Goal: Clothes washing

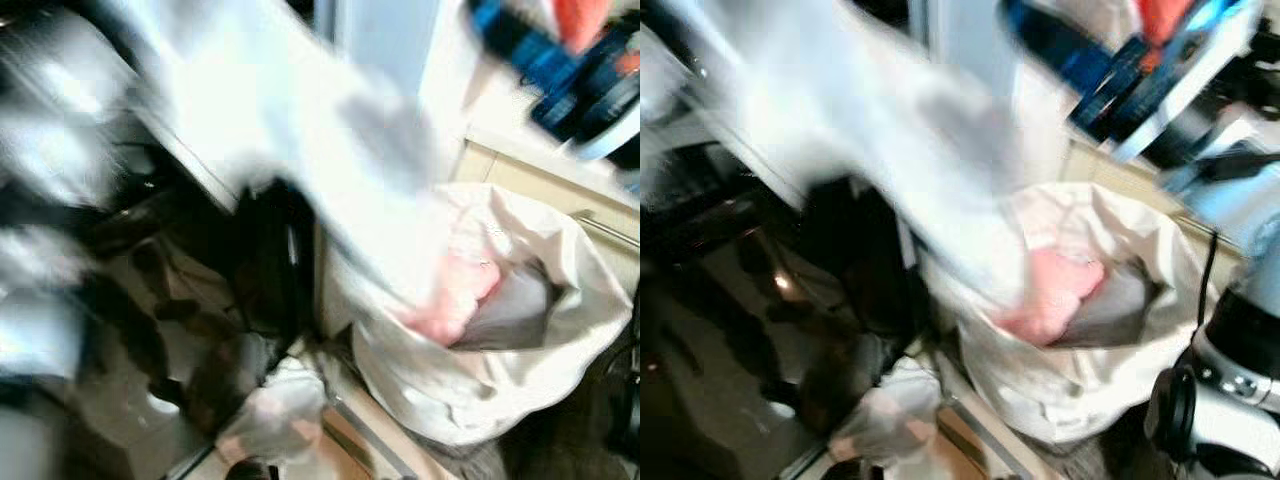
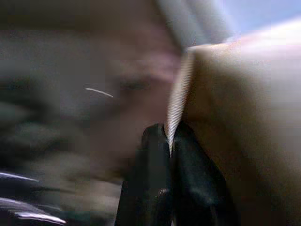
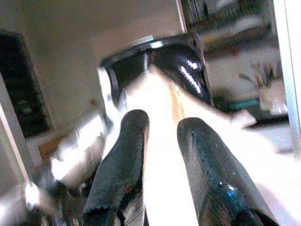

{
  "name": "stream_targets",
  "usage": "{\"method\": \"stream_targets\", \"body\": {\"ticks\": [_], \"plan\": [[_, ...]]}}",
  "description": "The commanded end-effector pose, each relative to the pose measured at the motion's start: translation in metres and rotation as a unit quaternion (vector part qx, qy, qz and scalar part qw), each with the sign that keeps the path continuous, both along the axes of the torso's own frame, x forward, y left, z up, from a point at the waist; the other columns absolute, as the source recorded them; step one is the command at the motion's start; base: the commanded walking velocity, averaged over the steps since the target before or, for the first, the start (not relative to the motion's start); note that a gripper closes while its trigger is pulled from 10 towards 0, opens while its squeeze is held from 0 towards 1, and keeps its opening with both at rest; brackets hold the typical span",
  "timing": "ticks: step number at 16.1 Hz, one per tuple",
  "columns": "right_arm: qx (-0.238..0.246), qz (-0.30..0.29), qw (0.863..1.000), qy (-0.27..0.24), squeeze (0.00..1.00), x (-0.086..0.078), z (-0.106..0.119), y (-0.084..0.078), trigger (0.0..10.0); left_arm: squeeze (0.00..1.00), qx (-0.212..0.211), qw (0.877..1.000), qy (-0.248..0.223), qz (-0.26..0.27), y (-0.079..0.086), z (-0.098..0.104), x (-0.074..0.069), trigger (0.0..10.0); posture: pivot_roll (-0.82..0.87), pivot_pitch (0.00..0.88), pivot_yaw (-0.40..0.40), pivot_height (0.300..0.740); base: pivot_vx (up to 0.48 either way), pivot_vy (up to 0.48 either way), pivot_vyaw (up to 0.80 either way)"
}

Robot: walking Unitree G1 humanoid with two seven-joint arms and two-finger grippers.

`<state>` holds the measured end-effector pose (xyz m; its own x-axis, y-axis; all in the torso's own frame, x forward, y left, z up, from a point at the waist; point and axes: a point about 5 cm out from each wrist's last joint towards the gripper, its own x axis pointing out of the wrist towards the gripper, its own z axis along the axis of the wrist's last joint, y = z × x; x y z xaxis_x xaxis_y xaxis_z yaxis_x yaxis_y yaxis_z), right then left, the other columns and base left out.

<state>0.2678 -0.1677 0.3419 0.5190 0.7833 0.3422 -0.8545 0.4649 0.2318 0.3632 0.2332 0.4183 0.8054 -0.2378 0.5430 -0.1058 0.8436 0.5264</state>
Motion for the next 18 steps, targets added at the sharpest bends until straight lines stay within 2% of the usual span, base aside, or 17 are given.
{"method": "stream_targets", "body": {"ticks": [1,2,3,4,5,6,7,8,9,10,11,12,13,15,16,17,18], "plan": [[-0.014,-0.002,1.000,-0.012,0.00,0.001,0.001,0.004,10.0,0.00,0.042,0.969,-0.195,0.147,0.023,0.070,-0.040,0.0,0.06,0.000,0.019,0.740,0.000,0.000,0.00],[-0.014,-0.006,1.000,-0.014,0.00,0.004,0.001,0.005,10.0,0.00,0.089,0.916,-0.312,0.238,0.028,0.104,-0.068,0.0,0.06,0.000,0.019,0.740,0.000,0.000,0.00],[-0.015,-0.012,1.000,-0.015,0.00,0.006,0.000,0.005,10.0,0.00,0.116,0.893,-0.341,0.269,0.027,0.113,-0.075,0.0,0.07,0.000,0.018,0.740,0.000,0.000,0.00],[-0.018,-0.014,1.000,-0.016,0.00,0.007,0.000,0.005,10.0,0.00,0.128,0.897,-0.324,0.270,0.026,0.112,-0.069,0.0,0.08,0.000,0.017,0.740,0.000,0.000,0.00],[-0.021,-0.014,1.000,-0.015,0.00,0.009,-0.003,0.008,10.0,0.00,0.128,0.926,-0.253,0.250,0.025,0.092,-0.046,0.0,0.08,0.000,0.016,0.740,0.000,0.000,0.00],[-0.024,-0.013,1.000,-0.014,0.00,0.010,-0.005,0.010,10.0,0.00,0.133,0.936,-0.216,0.246,0.025,0.078,-0.033,0.0,0.08,0.000,0.016,0.740,0.000,0.000,0.00],[-0.036,-0.011,0.999,-0.010,0.00,0.011,-0.011,0.016,10.0,0.00,0.143,0.955,-0.106,0.236,0.025,0.038,-0.002,0.0,0.08,0.000,0.013,0.740,0.000,0.000,0.00],[-0.055,-0.008,0.998,-0.007,0.00,0.012,-0.019,0.021,10.0,0.00,0.120,0.973,-0.008,0.197,0.019,-0.005,0.023,0.0,0.08,0.000,0.012,0.740,0.000,0.000,0.00],[-0.061,-0.006,0.998,-0.006,0.00,0.012,-0.021,0.023,10.0,0.00,0.111,0.976,0.023,0.184,0.015,-0.020,0.030,0.0,0.08,0.000,0.012,0.740,0.000,0.000,0.00],[-0.074,-0.004,0.997,0.002,0.00,0.012,-0.027,0.027,10.0,0.00,0.072,0.983,0.092,0.142,0.006,-0.051,0.041,0.0,0.07,0.000,0.018,0.740,0.000,0.000,0.00],[-0.085,-0.006,0.996,0.006,0.00,0.012,-0.031,0.029,10.0,0.00,0.051,0.983,0.111,0.136,0.002,-0.063,0.045,0.0,0.06,0.000,0.025,0.740,0.000,0.000,0.00],[-0.102,-0.008,0.995,0.016,0.00,0.012,-0.038,0.033,10.0,0.00,-0.002,0.976,0.175,0.128,-0.002,-0.092,0.052,1.3,0.06,0.000,0.025,0.740,0.000,0.000,0.00],[-0.111,-0.008,0.994,0.021,0.00,0.011,-0.043,0.036,10.0,0.00,-0.035,0.967,0.217,0.126,-0.003,-0.112,0.054,2.0,0.05,0.000,0.029,0.740,0.000,0.000,0.00],[-0.122,-0.007,0.992,0.024,0.00,0.010,-0.047,0.037,10.0,0.00,-0.041,0.958,0.254,0.127,-0.004,-0.132,0.056,1.1,0.05,0.000,0.026,0.740,0.000,0.000,0.00],[-0.124,-0.007,0.992,0.026,0.00,0.010,-0.049,0.037,10.0,0.00,-0.041,0.954,0.269,0.122,-0.005,-0.138,0.056,1.3,0.05,0.000,0.024,0.740,0.000,0.000,0.00],[-0.133,-0.007,0.990,0.036,0.00,0.011,-0.053,0.039,10.0,0.00,-0.090,0.932,0.330,0.121,-0.005,-0.159,0.056,5.3,0.06,0.000,0.022,0.740,0.000,0.000,0.00],[-0.136,-0.007,0.990,0.040,0.00,0.012,-0.054,0.039,10.0,0.00,-0.099,0.925,0.343,0.127,-0.004,-0.164,0.055,5.3,0.06,0.000,0.022,0.740,0.000,0.000,0.00]]}}
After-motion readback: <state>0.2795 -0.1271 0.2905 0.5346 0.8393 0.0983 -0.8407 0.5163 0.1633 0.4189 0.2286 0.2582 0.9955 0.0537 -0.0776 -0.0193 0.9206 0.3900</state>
